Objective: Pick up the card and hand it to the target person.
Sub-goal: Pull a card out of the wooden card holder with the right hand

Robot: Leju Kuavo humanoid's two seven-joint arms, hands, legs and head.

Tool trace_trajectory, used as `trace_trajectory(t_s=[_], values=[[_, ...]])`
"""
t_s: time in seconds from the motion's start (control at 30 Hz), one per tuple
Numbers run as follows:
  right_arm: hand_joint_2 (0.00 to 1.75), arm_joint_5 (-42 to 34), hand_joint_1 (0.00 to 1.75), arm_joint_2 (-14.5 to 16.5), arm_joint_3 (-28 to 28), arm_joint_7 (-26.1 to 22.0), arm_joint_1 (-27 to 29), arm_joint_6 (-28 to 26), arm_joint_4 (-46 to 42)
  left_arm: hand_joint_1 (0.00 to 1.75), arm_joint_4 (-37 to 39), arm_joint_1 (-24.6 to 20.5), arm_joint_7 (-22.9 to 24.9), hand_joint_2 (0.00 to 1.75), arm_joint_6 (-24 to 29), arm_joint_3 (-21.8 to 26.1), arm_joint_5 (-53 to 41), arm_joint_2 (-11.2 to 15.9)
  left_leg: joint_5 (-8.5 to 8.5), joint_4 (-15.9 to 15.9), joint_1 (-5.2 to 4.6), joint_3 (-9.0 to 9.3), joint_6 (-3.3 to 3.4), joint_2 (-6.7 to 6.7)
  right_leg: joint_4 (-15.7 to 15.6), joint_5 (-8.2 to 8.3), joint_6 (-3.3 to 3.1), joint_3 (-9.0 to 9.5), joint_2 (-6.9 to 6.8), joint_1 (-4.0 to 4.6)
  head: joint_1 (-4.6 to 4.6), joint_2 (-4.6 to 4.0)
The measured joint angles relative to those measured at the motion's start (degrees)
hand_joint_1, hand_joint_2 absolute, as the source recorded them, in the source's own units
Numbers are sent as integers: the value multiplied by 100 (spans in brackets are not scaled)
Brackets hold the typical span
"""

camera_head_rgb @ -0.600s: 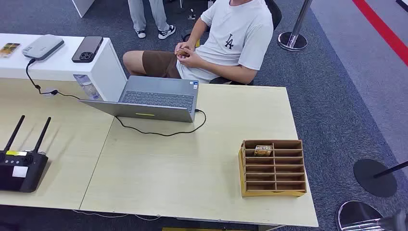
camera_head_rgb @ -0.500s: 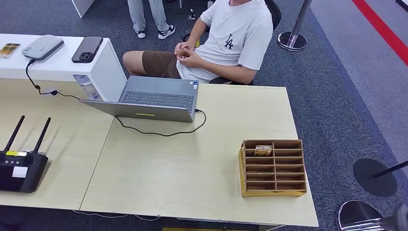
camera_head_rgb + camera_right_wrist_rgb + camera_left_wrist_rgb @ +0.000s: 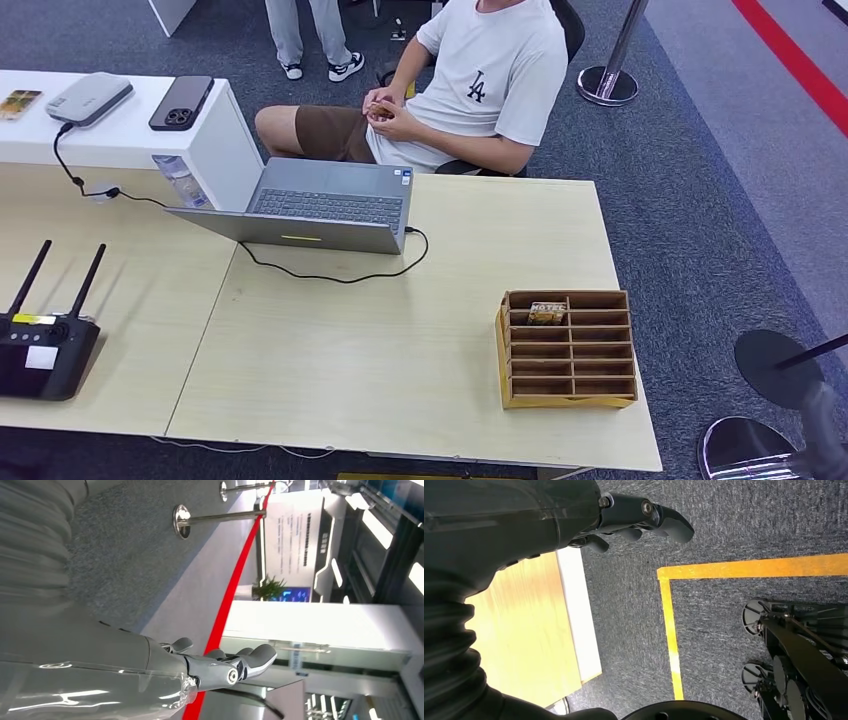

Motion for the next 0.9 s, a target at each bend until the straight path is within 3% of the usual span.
trace_trajectory(t_s=[0.4,0.67,0.9], values=[[175,1657,0,31,1052,-21,436,-547,-709,0,0,-4,-12,175,-39,0,-39,0,0,-1,0,0,0,1,0,0,0,1,0,0,0,0],[175,4998,0,-601,2469,1392,386,-1356,-676,0,0,-23,10,175,-97,0,-96,-3,1,0,0,1,0,5,0,1,0,1,3,0,0,0],[175,6441,0,-1085,3482,2213,87,-1190,-508,0,0,-23,19,175,-96,2,-48,-27,1,0,0,0,0,4,1,0,0,1,2,0,0,0]])
